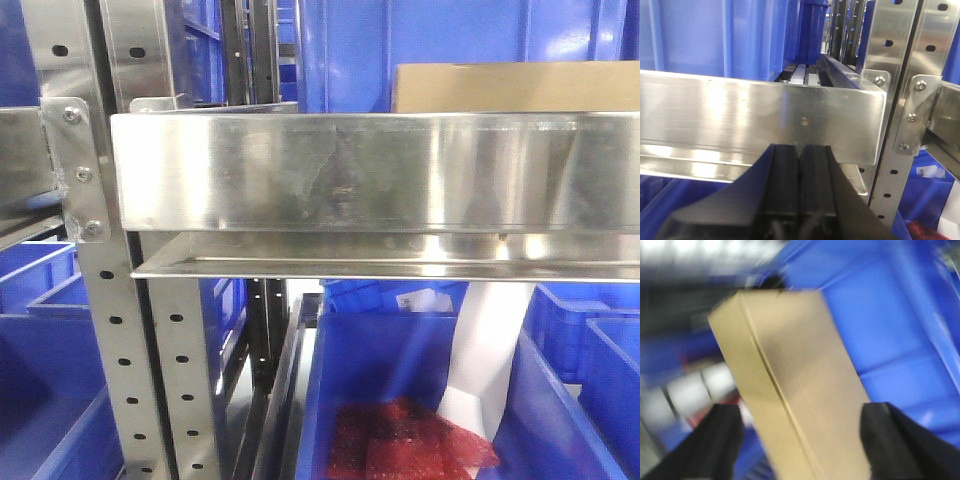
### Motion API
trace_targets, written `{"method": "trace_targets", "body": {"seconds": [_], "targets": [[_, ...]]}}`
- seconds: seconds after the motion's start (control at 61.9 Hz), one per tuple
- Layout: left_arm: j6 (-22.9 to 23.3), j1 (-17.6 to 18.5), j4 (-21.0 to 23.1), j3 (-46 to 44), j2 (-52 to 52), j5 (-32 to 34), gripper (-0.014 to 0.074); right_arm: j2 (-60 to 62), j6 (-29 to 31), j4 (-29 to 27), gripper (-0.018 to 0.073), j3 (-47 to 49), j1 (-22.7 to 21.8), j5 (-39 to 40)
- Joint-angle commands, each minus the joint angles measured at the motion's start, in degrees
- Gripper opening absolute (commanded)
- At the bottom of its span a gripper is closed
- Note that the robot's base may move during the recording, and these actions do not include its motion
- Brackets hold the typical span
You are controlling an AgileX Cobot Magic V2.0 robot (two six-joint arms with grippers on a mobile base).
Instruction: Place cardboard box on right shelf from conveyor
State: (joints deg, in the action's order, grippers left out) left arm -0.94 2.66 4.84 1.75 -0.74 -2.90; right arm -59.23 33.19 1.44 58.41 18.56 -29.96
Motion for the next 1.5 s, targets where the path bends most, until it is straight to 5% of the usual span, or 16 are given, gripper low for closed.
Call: {"method": "trace_targets", "body": {"seconds": [0.0, 0.242, 0.404, 1.034, 1.163, 1.325, 1.486], "targets": [[0.3, 0.2, 0.4, -0.2, -0.7, 5.2, -0.0119, 4.1, -15.9, 1.8, 0.0406, 1.8, 0.0, 4.1], [0.3, 0.2, 0.4, -0.2, -0.7, 5.2, -0.0119, 10.4, -47.8, 10.0, 0.0041, -0.3, 0.0, 5.7], [0.3, 0.2, 0.4, -0.2, -0.7, 5.2, -0.0119, 13.5, -61.0, 14.8, 0.0036, -4.5, 0.0, 10.8], [0.3, 0.2, 0.4, -0.2, -0.7, 5.2, -0.0119, 13.1, -60.6, 14.9, 0.0036, -5.2, -0.1, 10.2], [0.3, 0.2, 0.4, -0.2, -0.7, 5.2, -0.0119, 15.3, -48.5, 11.1, 0.0036, -5.8, -1.4, 8.2], [0.3, 0.2, 0.4, -0.2, -0.7, 5.2, -0.0119, 22.4, -30.7, -4.3, 0.0036, -12.5, -8.7, 9.0], [0.3, 0.2, 0.4, -0.2, -0.7, 5.2, -0.0119, 32.0, -27.3, -7.9, 0.0036, -24.7, -16.9, 14.2]]}}
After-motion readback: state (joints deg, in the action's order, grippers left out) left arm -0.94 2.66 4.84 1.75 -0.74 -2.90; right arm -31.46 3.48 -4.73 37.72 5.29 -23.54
